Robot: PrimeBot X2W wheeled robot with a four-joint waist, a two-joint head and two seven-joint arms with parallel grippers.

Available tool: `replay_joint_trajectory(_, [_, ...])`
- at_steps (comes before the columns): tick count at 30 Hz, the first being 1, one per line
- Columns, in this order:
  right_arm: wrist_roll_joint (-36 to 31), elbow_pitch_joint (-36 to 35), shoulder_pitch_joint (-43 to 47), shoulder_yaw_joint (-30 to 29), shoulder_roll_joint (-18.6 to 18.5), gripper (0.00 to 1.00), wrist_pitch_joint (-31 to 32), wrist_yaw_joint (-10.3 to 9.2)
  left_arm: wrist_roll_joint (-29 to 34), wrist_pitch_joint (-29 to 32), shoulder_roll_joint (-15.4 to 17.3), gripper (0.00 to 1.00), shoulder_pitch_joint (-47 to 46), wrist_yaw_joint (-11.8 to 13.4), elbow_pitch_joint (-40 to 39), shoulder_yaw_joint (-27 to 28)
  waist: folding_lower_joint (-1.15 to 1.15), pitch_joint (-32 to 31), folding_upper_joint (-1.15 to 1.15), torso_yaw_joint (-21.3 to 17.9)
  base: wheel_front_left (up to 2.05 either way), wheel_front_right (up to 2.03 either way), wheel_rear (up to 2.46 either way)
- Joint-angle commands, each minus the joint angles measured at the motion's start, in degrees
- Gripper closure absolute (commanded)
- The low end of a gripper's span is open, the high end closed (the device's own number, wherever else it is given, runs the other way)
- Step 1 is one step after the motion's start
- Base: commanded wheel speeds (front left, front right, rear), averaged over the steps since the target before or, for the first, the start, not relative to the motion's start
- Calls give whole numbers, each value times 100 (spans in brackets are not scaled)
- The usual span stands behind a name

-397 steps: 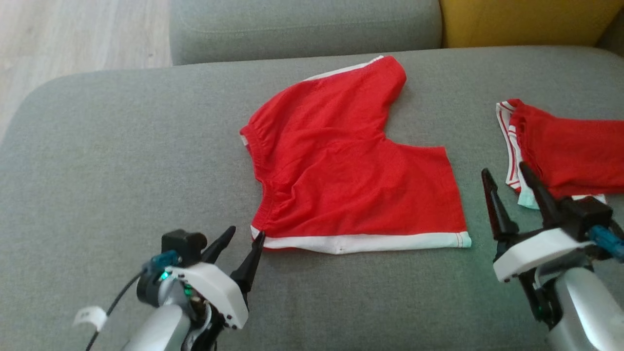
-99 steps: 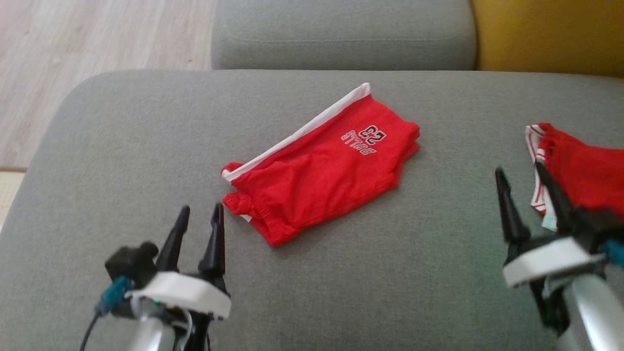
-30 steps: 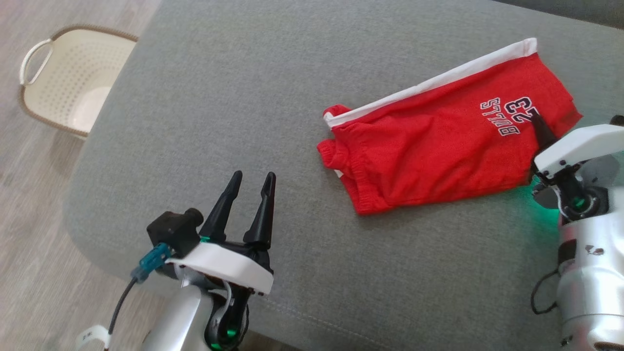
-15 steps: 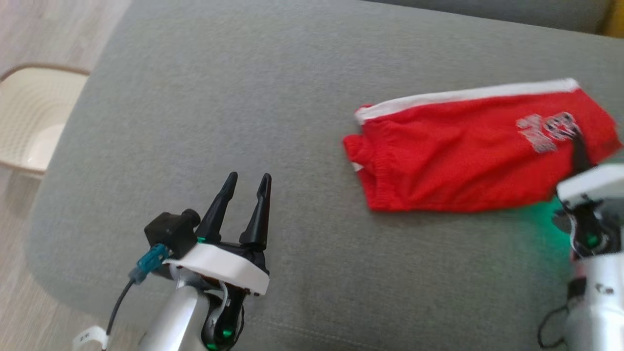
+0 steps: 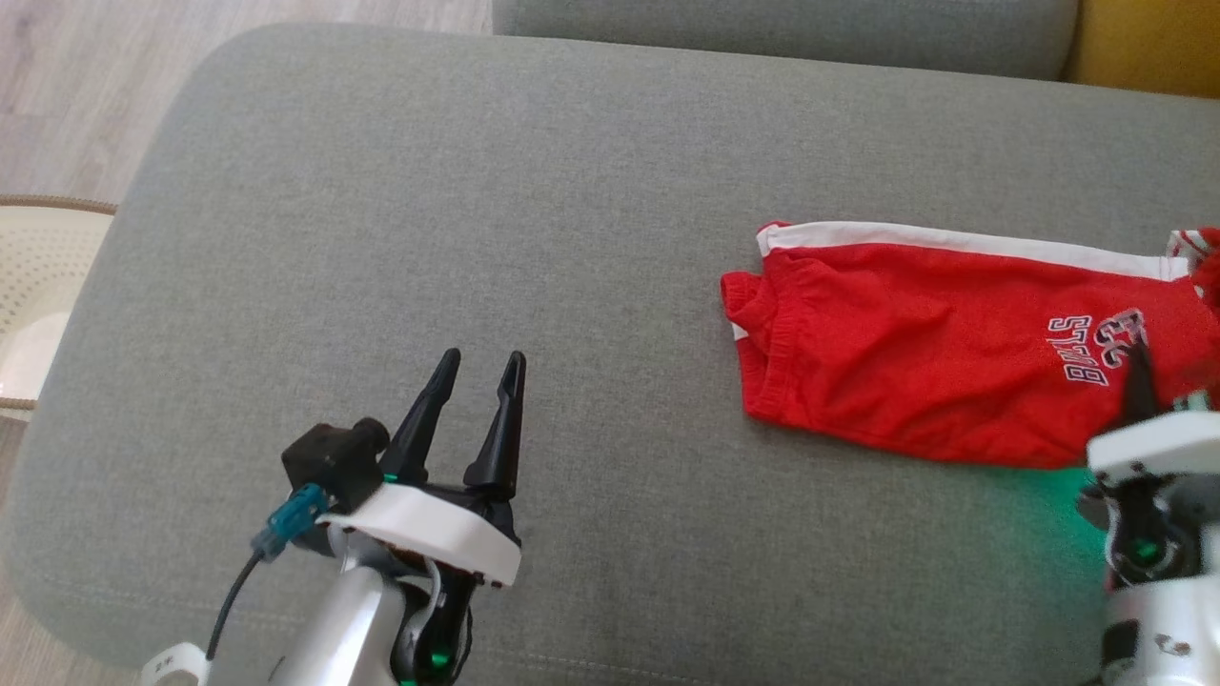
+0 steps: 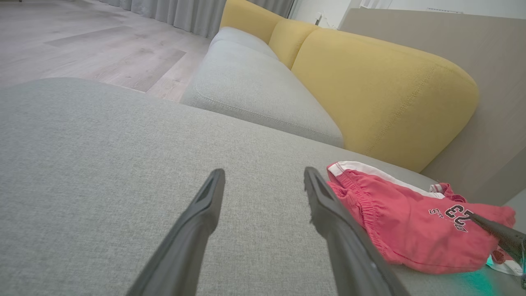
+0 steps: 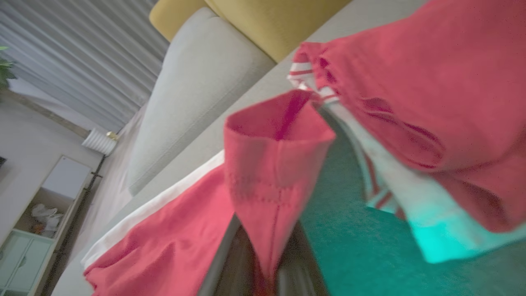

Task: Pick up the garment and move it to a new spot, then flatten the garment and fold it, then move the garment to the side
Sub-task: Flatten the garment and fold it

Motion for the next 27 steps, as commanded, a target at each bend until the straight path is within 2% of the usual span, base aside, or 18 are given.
replay_joint_trajectory(1, [95, -254, -263, 350, -24, 100, -139, -5, 67, -71, 36, 0, -71, -40, -137, 163, 0, -24, 0, 21, 0, 0, 0])
replay_joint_trajectory(5, [387, -496, -314, 966, -23, 100, -301, -5, 86, -71, 36, 0, -55, -36, -95, 179, 0, -93, 0, 95, 0, 0, 0])
replay_joint_trajectory(7, [736, -769, -234, 1547, -23, 100, -363, -5, 83, -71, 36, 0, -15, -20, -71, 221, 0, -157, 0, 170, 0, 0, 0])
replay_joint_trajectory(8, [736, -769, -234, 1547, -23, 100, -363, -5, 83, -71, 36, 0, -15, -20, -71, 221, 0, -157, 0, 170, 0, 0, 0])
replay_joint_trajectory(15, [1025, -1259, 112, 2826, -23, 100, -458, -5, 63, -71, 36, 0, 82, -5, -27, 290, 0, -285, 0, 356, 0, 0, 0])
replay_joint_trajectory(23, [761, -915, 125, 3470, -28, 100, -475, -5, 17, -71, 36, 0, 169, 14, -28, 280, 0, -328, 0, 564, 0, 0, 0])
replay_joint_trajectory(27, [456, -620, -104, 3681, -156, 100, -532, -5, -67, -71, 36, 0, 108, 54, -84, 263, 0, -168, 0, 642, 0, 0, 0])
